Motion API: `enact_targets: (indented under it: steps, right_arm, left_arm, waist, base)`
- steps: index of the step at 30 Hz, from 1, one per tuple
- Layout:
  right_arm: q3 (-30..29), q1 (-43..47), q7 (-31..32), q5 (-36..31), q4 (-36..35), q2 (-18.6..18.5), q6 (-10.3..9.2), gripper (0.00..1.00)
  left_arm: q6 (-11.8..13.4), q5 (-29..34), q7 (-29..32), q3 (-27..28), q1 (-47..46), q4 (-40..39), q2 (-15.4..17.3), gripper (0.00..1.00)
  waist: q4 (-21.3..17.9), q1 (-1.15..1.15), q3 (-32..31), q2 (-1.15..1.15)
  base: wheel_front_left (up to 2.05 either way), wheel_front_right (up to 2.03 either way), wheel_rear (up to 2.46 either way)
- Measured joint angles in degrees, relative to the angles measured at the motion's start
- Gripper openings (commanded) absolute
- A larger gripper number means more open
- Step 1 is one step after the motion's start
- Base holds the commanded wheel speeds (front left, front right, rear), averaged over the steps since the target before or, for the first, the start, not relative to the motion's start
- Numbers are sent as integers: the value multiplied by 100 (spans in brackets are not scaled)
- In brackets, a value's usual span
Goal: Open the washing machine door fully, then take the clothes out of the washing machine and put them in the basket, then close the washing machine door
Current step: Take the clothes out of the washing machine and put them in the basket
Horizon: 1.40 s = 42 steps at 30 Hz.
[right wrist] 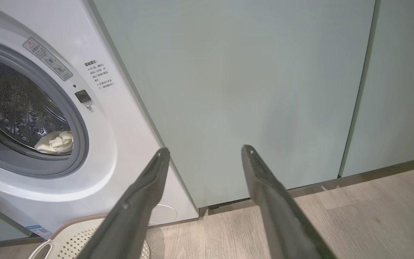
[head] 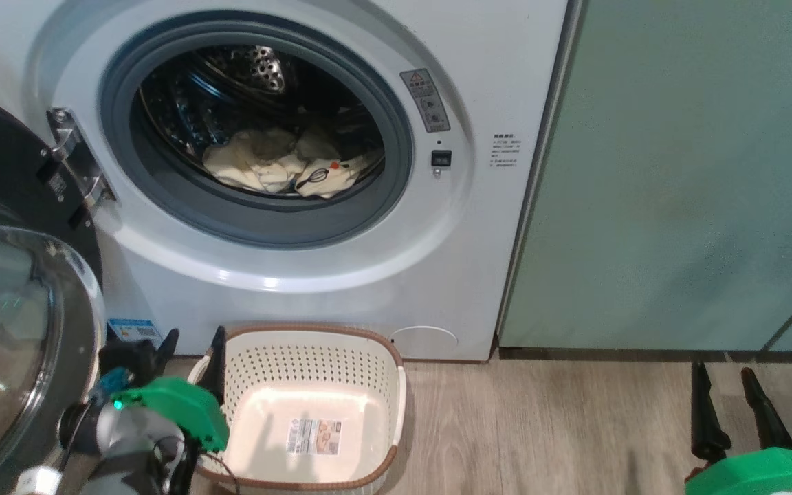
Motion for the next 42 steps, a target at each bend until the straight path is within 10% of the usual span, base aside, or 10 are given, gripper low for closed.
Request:
enact_targets:
  steps: [42]
  right_arm:
    - [316, -1553, 0, 53, -336, 133, 0, 100]
  left_arm:
    - [723, 1300, 2079, -1226, -5566, 2432, 778, 100]
  waist:
    - [-736, 1, 2694, 0]
  base:
    - [0, 0, 0]
